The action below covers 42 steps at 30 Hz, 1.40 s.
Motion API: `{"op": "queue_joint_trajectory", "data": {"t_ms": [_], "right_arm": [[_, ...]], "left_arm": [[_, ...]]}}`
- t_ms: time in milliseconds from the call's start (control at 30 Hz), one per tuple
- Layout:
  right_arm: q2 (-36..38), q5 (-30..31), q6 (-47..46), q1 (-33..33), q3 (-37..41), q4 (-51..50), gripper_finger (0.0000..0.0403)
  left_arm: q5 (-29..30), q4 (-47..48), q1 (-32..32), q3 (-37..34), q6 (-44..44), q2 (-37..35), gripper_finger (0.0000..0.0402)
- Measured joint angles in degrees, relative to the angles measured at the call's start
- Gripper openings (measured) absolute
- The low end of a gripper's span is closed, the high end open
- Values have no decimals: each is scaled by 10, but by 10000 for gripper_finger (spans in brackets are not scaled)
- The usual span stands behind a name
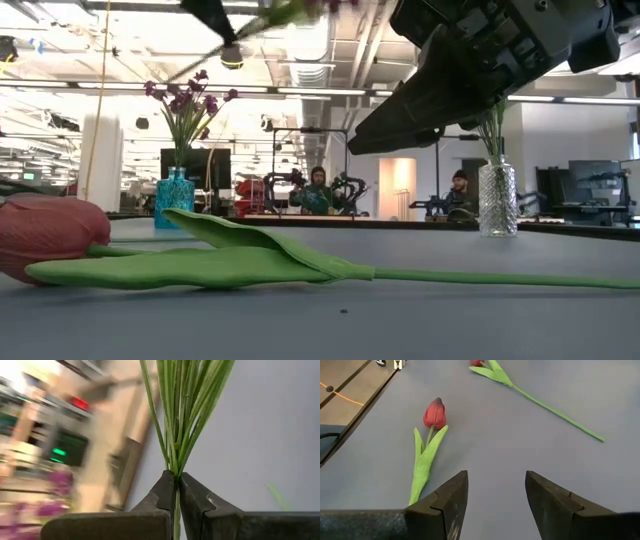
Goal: Sort flowers into vase by color
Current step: Put the violet flowers into the blue vase
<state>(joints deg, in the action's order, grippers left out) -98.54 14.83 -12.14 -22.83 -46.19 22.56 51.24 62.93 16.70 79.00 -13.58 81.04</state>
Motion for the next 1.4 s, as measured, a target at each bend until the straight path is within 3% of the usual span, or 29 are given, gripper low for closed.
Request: {"op": "queue_joint_trajectory", "data": {"t_ms": [133, 233, 300, 467, 533, 633, 1000, 1200, 1400], "right_arm": [[0, 0, 0, 1, 0, 1, 223], [0, 0, 0, 1, 0, 2, 223], [0, 0, 1, 1, 0, 2, 223], [0, 0, 1, 1, 0, 2, 223], [0, 0, 1, 1, 0, 3, 223], [0, 0, -3, 1, 0, 3, 223], [0, 0, -9, 3, 0, -2, 223], [0, 0, -9, 5, 0, -9, 223], [0, 1, -9, 5, 0, -12, 223]], "left_arm": [[139, -30, 17, -33, -5, -52, 0], [158, -80, 4, -88, -7, -106, 0], [119, -140, -18, -141, 13, -149, 0], [-162, -366, -127, -288, 104, -242, 0], [-226, -449, -172, -331, 137, -264, 0], [-249, -526, -239, -369, 191, -295, 0], [-332, -621, -455, -496, 259, -415, 0], [-375, -706, -509, -558, 280, -457, 0], [-375, -704, -527, -577, 284, -462, 0]]}}
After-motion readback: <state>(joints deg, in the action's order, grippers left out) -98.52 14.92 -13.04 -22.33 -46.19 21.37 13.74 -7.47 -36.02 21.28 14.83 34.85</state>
